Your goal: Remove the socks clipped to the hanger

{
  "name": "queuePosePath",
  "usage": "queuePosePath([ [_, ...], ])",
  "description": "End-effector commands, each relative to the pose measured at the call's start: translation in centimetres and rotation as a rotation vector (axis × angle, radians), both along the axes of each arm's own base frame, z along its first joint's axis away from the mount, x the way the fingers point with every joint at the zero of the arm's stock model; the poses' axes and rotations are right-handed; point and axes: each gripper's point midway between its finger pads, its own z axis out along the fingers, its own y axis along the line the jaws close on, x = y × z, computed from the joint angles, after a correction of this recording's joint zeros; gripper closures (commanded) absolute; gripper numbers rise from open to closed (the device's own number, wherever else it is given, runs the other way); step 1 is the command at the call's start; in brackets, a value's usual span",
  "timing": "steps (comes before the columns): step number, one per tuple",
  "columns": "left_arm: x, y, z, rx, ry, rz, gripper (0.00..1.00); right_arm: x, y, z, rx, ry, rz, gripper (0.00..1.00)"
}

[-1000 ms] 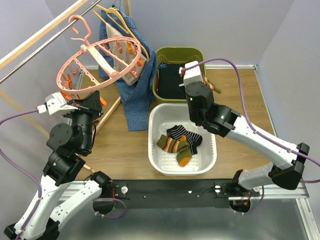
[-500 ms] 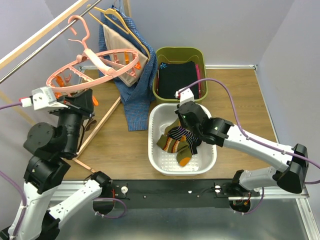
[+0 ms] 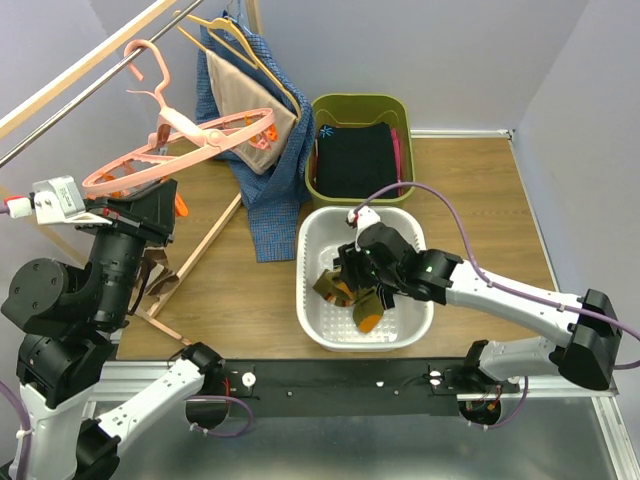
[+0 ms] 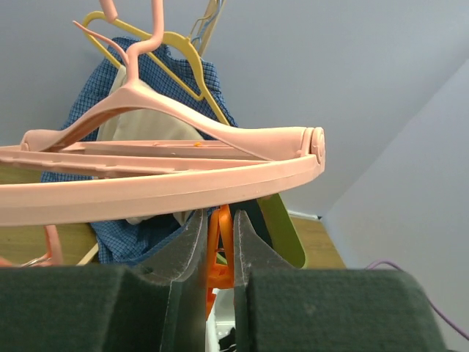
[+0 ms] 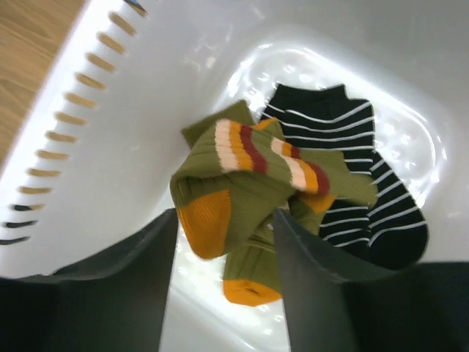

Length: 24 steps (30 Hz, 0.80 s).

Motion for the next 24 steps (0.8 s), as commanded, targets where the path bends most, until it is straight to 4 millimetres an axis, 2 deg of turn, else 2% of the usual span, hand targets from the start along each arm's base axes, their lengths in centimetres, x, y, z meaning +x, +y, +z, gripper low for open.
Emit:
queuePosePath([
  [1,-0.5,-0.4,-0.2,0.023,-0.012,-0.034,1.0,0.4,1.1,3.5,0.041,-0.016,0.013,0.23],
  [2,-0.2,-0.5,-0.7,0.032,0.0,-0.032,1.0,0.8,1.2,4.4,0.042,-0.037,0.009,0.21],
  [3,-0.1,-0.7,-0.9,0.037,0.003,-0.036,1.0,1.4,1.7,6.5,0.073,-0.074,0.001,0.17],
  [5,0.0,-1.0,-1.6,0.053,0.019,-0.045,1.0,2.2,2.7,8.8,0.096,-0.116,0.021,0.15],
  [6,0.0,-1.4,-1.8,0.062,0.021,-0.065,1.0,2.5,3.9,12.2,0.16,-0.154,0.048,0.14],
  [7,0.1,-1.5,-2.1,0.067,0.025,-0.069,1.0,2.8,4.8,13.0,0.168,-0.161,0.067,0.13],
  [9,0.3,-1.9,-3.0,0.074,0.041,-0.081,1.0,2.8,6.6,16.4,0.23,-0.205,0.144,0.1],
  [10,0.1,-1.7,-3.0,0.068,0.033,-0.08,1.0,2.7,7.4,19.7,0.293,-0.255,0.181,0.09],
  [12,0.3,-1.8,-3.6,0.065,0.04,-0.078,1.0,2.4,9.1,23.4,0.368,-0.341,0.28,0.07],
  [13,0.1,-1.7,-3.4,0.054,0.026,-0.077,1.0,2.4,9.4,24.9,0.393,-0.383,0.304,0.07],
  [14,0.3,-1.7,-3.7,0.054,0.031,-0.073,1.0,2.4,10.2,27.3,0.427,-0.461,0.358,0.07],
  [16,0.3,-1.7,-3.6,0.046,0.024,-0.073,1.0,2.3,10.8,29.5,0.449,-0.528,0.399,0.07],
  [17,0.3,-1.7,-3.5,0.045,0.021,-0.073,1.0,2.5,10.7,31.6,0.465,-0.587,0.4,0.07],
  [21,0.5,-2.0,-3.3,0.046,0.017,-0.079,1.0,4.6,12.3,32.4,0.443,-0.653,0.381,0.11],
  [24,0.7,-2.2,-3.4,0.055,0.021,-0.084,1.0,5.0,13.7,32.2,0.443,-0.665,0.409,0.15],
])
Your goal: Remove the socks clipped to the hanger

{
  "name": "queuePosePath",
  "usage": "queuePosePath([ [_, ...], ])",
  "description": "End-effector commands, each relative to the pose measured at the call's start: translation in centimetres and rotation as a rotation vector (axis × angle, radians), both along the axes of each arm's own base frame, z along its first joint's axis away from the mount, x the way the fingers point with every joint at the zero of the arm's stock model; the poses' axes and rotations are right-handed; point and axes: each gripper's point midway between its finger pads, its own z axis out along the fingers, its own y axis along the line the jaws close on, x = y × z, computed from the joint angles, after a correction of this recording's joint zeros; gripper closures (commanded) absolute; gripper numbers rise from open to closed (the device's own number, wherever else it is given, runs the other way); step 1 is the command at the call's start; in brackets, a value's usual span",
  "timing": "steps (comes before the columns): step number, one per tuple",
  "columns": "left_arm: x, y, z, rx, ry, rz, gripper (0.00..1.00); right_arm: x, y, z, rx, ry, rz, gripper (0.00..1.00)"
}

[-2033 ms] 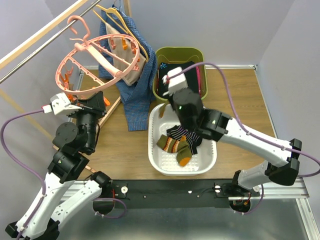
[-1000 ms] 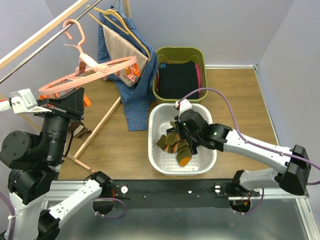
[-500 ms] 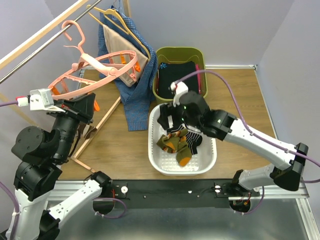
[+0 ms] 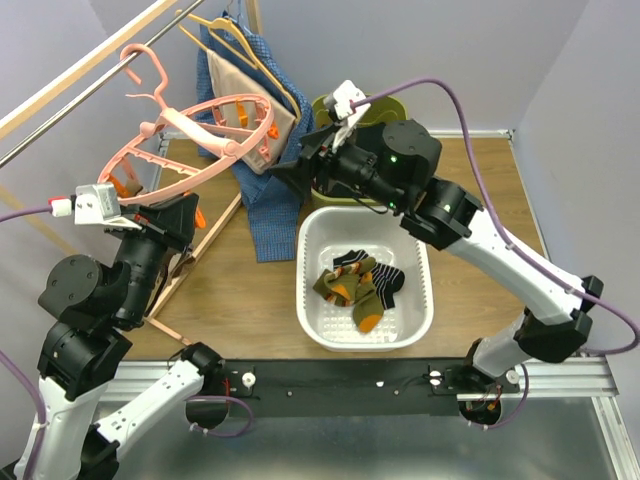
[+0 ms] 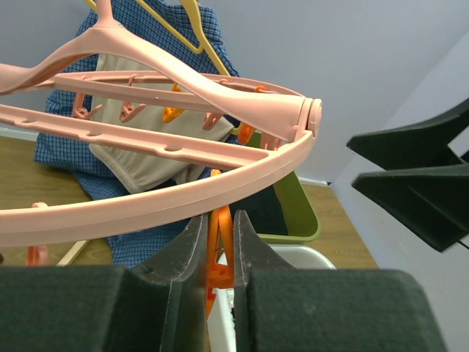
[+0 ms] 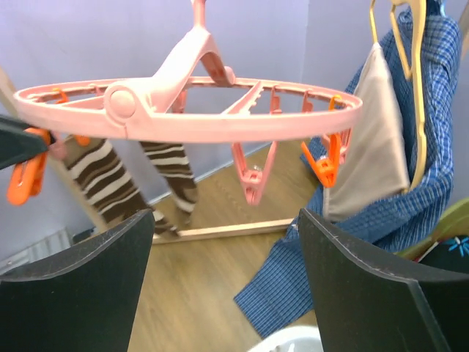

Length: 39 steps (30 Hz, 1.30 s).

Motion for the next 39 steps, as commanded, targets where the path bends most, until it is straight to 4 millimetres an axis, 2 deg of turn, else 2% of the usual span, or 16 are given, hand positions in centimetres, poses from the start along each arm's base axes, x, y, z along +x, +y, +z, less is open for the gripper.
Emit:
queuePosePath([
  [1,-0.2,-0.5,1.2,-0.006,-0.045,-0.032,1.0,1.5,3.2,-1.1,-0.047,-0.082,0.047,0.16],
  [11,-0.3,-0.2,0.9,0.014,-0.037,-0.019,1.0,4.5,5.9,-2.9,-0.033,-0.12,-0.012,0.34],
  [19,-0.4,-0.5,0.8,0.027,-0.04,-0.04,1.0,7.6,6.2,-3.4,-0.035,-0.143,-0.13,0.47],
  [22,-0.5,-0.9,0.6,0.036,-0.04,-0.064,1.0,8.0,6.5,-3.5,-0.024,-0.138,-0.126,0.53],
  [25,-0.8,-1.4,0.8,0.044,-0.046,-0.096,1.0,8.3,6.7,-2.5,0.018,-0.15,-0.132,0.62],
  [32,-1.8,-1.6,1.0,0.065,-0.053,-0.136,1.0,9.1,7.3,-1.9,0.046,-0.148,-0.121,0.88],
  [34,-2.4,-1.6,1.2,0.071,-0.055,-0.157,1.0,9.3,7.6,-2.0,0.047,-0.144,-0.108,0.93],
  [35,-2.6,-1.6,1.3,0.074,-0.06,-0.164,1.0,9.3,7.7,-2.0,0.049,-0.135,-0.104,0.99],
  [39,-3.9,-2.0,2.6,0.07,-0.098,-0.22,1.0,9.9,8.0,-1.2,0.073,-0.125,-0.08,0.99],
])
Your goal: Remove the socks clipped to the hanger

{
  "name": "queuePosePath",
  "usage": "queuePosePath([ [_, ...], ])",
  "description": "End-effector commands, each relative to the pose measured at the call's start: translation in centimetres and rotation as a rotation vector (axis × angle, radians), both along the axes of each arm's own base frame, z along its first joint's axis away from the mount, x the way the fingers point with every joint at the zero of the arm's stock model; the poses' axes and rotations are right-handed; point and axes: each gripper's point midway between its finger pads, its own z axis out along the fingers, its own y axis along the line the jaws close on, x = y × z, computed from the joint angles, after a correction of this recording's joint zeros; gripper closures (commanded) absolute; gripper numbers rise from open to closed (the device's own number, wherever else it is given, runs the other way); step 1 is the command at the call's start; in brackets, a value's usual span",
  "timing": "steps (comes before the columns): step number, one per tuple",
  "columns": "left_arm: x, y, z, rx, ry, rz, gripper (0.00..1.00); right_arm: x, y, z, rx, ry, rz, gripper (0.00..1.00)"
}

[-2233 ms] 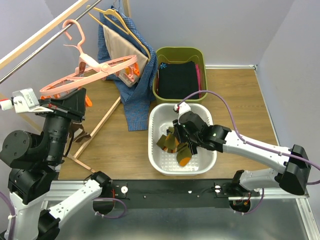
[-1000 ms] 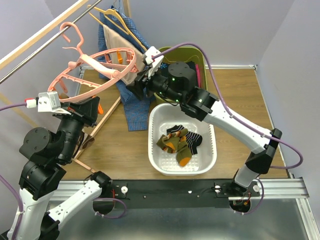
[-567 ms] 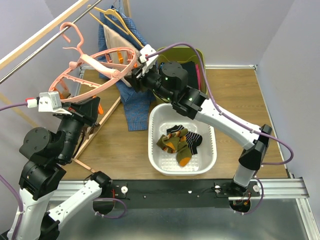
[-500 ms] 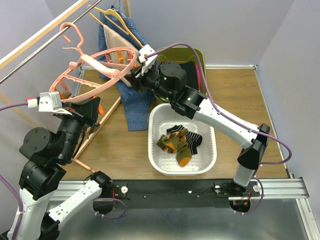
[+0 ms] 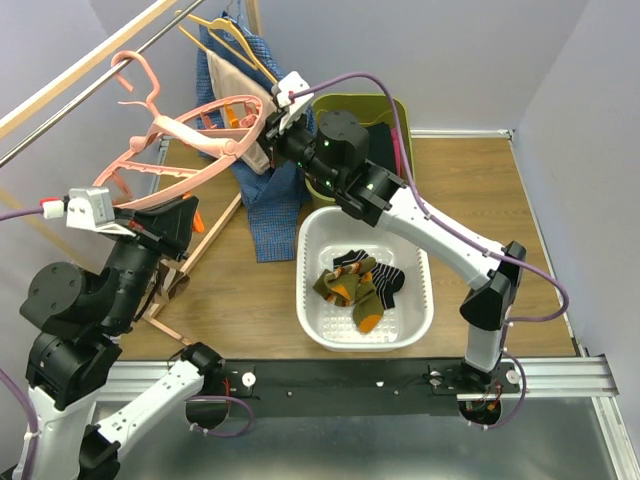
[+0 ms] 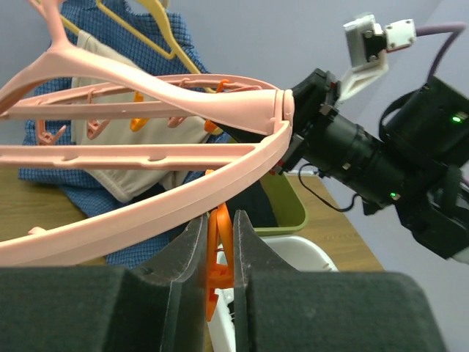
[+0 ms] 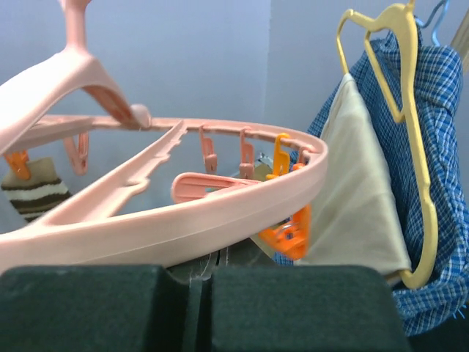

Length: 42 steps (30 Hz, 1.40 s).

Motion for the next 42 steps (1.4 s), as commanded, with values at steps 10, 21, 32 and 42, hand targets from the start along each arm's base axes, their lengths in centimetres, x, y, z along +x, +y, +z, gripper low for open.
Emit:
queuePosePath([
  [10,-2.4,-6.3,3.3,0.018,-0.152,-0.366,1.0,3.4,1.7,-0.1,0.064,0.069,0.124,0.99],
  [21,-1.0,-8.9,4.3,-0.022,-0.175,-0.447,1.0,6.4,3.7,-4.2,0.041,0.141,0.215,0.99],
  [32,1.6,-9.0,3.6,-0.045,-0.124,-0.37,1.0,6.0,2.9,-6.4,-0.008,0.22,0.187,0.63],
  [42,2.4,-8.9,3.2,-0.051,-0.107,-0.34,1.0,6.7,-4.0,-7.0,-0.073,0.336,-0.13,0.32],
])
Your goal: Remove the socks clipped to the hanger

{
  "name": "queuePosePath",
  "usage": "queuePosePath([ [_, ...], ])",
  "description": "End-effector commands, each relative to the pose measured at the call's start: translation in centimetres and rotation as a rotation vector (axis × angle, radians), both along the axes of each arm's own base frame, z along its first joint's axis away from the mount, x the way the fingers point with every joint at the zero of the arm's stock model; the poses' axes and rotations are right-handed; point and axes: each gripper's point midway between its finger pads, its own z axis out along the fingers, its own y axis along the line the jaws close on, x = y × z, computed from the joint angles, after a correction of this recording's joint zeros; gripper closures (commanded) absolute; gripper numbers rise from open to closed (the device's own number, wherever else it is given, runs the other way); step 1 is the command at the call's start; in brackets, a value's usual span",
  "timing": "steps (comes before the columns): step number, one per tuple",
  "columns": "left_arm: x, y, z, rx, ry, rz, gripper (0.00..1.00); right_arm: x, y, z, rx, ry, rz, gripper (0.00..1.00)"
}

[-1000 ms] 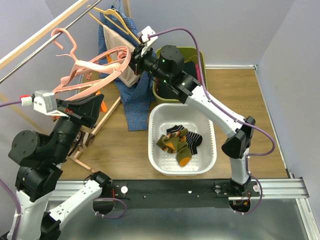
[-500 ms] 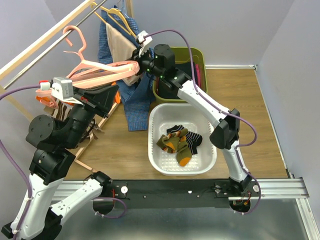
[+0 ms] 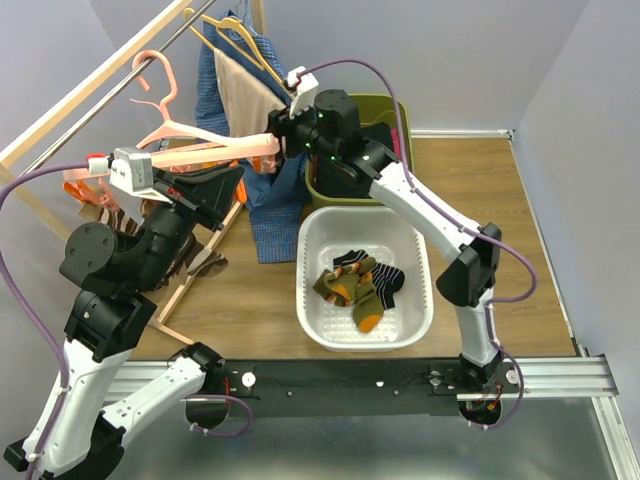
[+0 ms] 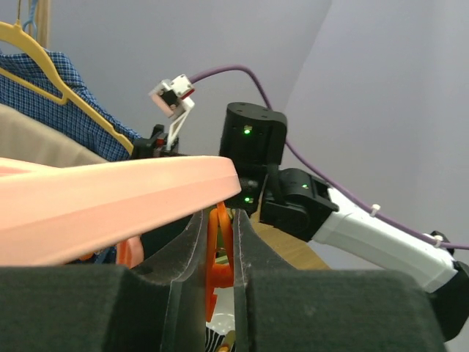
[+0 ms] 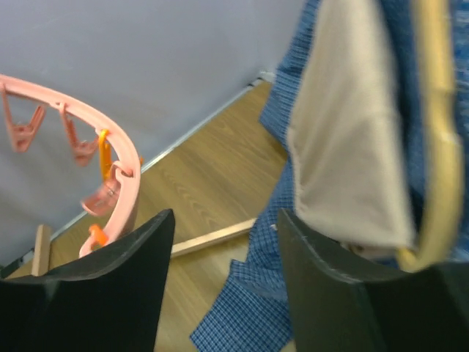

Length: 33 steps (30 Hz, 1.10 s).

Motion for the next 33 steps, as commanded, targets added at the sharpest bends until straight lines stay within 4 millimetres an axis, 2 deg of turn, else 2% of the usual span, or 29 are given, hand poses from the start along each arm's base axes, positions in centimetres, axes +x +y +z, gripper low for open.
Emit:
queuePosePath([
  [1,-0.1,-2.0,-0.8,0.003,0.029,-0.091,1.0,-0.9,-5.3,0.9,-0.069,0.041,-0.221,0.31],
  [4,-0.1,-1.9,-0.9,0.004,0.033,-0.087,1.0,-0.2,-8.3,-1.4,-0.167,0.057,-0.359,0.27],
  [5,-0.1,-1.8,-0.8,0.003,0.032,-0.084,1.0,0.0,-9.7,-0.9,-0.18,0.047,-0.42,0.27],
  [8,-0.3,-1.7,-0.6,-0.002,0.028,-0.083,1.0,-0.2,-12.3,-2.3,-0.256,0.053,-0.509,0.24],
  [9,-0.3,-1.7,-0.7,-0.001,0.031,-0.081,1.0,-0.3,-13.1,-2.7,-0.273,0.055,-0.536,0.16],
  [11,-0.4,-1.6,-0.6,-0.003,0.028,-0.081,1.0,-0.2,-14.9,-3.9,-0.315,0.062,-0.614,0.14],
  [12,-0.4,-1.5,-0.6,-0.003,0.029,-0.078,1.0,-0.5,-15.8,-3.7,-0.316,0.067,-0.637,0.08],
  [14,-0.4,-1.4,-0.6,-0.006,0.031,-0.076,1.0,-0.9,-16.8,-4.1,-0.333,0.073,-0.663,0.06],
  [15,-0.5,-1.4,-0.6,-0.007,0.028,-0.078,1.0,-1.3,-17.5,-4.4,-0.335,0.083,-0.677,0.0],
  [18,-0.6,-1.4,-0.4,-0.007,0.027,-0.082,1.0,-2.1,-18.6,-5.4,-0.334,0.099,-0.698,0.0],
  [19,-0.7,-1.4,-0.4,-0.003,0.029,-0.083,1.0,-2.9,-19.4,-6.2,-0.344,0.111,-0.701,0.0],
  [21,-0.7,-1.3,-0.4,-0.001,0.031,-0.078,1.0,-3.7,-19.3,-7.1,-0.315,0.137,-0.673,0.0],
  [22,-0.8,-1.2,-0.3,-0.002,0.028,-0.076,1.0,-4.6,-19.7,-8.2,-0.317,0.152,-0.652,0.0],
  [23,-0.9,-1.2,-0.3,-0.001,0.029,-0.078,1.0,-5.6,-18.7,-8.9,-0.3,0.172,-0.57,0.0],
  [25,-0.8,-1.1,-0.4,0.0,0.028,-0.073,1.0,-7.2,-16.3,-8.8,-0.222,0.161,-0.429,0.0],
  [26,-0.9,-1.1,-0.3,0.0,0.027,-0.076,1.0,-9.6,-15.0,-10.2,-0.216,0.175,-0.301,0.0],
  [27,-0.9,-1.1,-0.3,0.0,0.027,-0.076,1.0,-10.3,-13.6,-9.2,-0.174,0.11,-0.25,0.0],
  [28,-1.1,-1.0,-0.3,-0.001,0.024,-0.077,1.0,-12.8,-11.6,-9.2,-0.17,0.074,-0.174,0.0],
  [29,-1.0,-1.1,-0.4,0.0,0.026,-0.076,1.0,-14.4,-10.6,-10.5,-0.189,0.053,-0.119,0.0],
  [30,-1.0,-1.1,-0.4,0.0,0.026,-0.077,1.0,-15.4,-9.2,-9.2,-0.151,-0.023,-0.067,0.0],
  [31,-1.0,-1.1,-0.4,0.001,0.027,-0.078,1.0,-17.6,-7.5,-9.0,-0.133,-0.054,0.0,0.0],
  [33,-1.1,-1.0,-0.4,-0.001,0.026,-0.079,1.0,-19.6,-5.3,-9.1,-0.07,-0.126,0.093,0.0],
])
